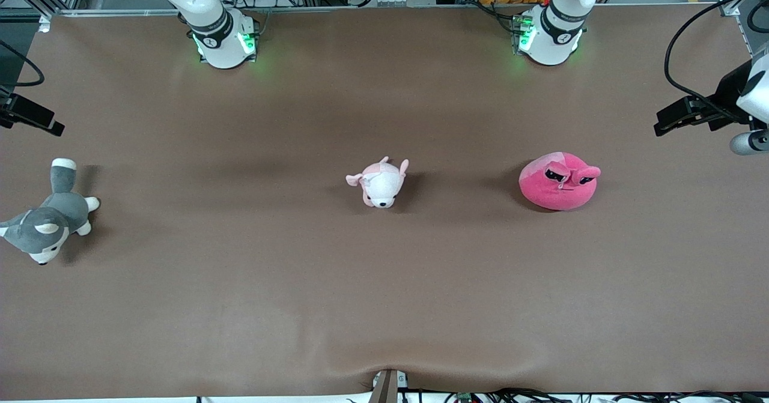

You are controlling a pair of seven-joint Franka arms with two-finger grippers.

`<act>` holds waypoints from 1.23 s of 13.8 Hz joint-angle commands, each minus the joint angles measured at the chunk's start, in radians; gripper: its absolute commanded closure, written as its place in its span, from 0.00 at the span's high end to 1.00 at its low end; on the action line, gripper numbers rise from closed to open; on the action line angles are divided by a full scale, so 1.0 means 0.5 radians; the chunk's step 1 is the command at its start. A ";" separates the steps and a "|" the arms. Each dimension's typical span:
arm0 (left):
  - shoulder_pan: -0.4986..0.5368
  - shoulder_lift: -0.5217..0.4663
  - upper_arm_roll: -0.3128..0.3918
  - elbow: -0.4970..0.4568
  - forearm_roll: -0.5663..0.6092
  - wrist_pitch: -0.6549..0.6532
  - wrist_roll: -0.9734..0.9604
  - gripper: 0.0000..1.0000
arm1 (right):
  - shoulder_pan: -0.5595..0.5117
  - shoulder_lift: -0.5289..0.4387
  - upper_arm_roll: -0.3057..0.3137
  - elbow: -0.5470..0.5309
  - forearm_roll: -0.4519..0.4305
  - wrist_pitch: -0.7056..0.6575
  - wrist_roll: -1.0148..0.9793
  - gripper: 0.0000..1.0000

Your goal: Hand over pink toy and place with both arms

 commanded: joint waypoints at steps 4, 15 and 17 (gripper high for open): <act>0.021 0.006 -0.012 0.047 -0.018 -0.044 -0.251 1.00 | -0.012 -0.023 0.018 -0.001 -0.016 -0.015 0.014 1.00; 0.009 0.012 -0.033 -0.143 -0.058 0.033 -1.606 1.00 | -0.021 0.044 0.018 -0.010 -0.019 0.165 0.008 1.00; 0.018 0.012 -0.033 -0.228 -0.125 0.088 -1.842 1.00 | -0.034 0.072 0.018 -0.010 -0.019 0.251 0.005 1.00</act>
